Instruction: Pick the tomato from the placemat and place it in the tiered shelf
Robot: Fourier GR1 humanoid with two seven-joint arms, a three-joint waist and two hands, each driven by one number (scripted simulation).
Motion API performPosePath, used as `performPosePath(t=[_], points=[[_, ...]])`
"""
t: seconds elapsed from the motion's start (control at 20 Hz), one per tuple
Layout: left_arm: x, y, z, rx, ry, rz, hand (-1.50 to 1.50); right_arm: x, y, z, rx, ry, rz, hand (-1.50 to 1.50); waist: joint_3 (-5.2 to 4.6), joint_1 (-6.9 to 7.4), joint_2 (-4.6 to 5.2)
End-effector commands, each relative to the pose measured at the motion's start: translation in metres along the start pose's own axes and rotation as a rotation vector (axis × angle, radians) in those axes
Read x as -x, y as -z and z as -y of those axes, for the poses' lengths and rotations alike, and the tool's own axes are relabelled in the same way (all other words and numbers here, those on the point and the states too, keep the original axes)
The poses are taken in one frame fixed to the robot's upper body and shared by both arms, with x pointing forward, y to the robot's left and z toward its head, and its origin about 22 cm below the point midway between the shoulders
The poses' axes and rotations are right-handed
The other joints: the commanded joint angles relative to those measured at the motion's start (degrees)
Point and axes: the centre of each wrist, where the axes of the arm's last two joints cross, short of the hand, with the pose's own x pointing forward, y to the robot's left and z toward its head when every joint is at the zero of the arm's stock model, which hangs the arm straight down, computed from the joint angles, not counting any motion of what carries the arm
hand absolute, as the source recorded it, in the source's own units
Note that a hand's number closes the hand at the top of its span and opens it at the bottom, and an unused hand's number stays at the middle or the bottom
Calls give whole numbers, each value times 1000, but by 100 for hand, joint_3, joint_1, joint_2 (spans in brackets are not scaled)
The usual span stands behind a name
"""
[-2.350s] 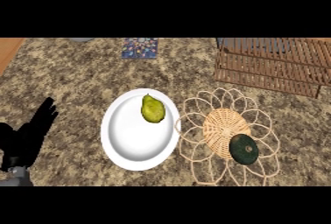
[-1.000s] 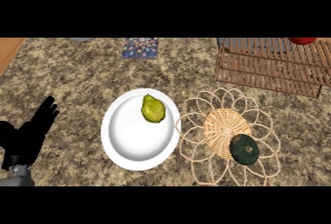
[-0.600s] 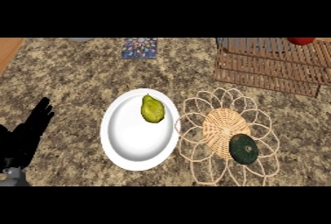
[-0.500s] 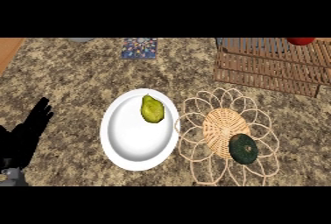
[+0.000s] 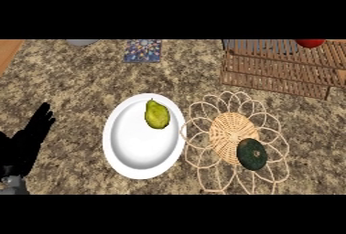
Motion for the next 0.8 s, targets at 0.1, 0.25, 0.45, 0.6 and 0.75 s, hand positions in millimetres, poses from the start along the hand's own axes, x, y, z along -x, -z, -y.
performPosePath(t=[0.1, 0.25, 0.45, 0.6, 0.75], points=[[0, 1, -10, 7, 2, 7, 0, -12, -31, 87, 83, 74, 10, -150, -1, -21, -2], [-2, 4, -6, -6, -4, 9, 0, -8, -57, 144, 135, 58, -28, -150, 3, -60, 2], [5, -13, -18, -20, -3, -8, 0, -12, -105, 216, 137, -8, -85, -150, 9, -119, -26], [7, -12, -8, -2, -2, -1, 0, 6, -129, 249, 106, -6, -93, -150, 19, -87, 9], [16, -16, -4, -18, -2, -14, 0, 13, -150, 271, 107, -9, -89, -150, 20, -98, 5]])
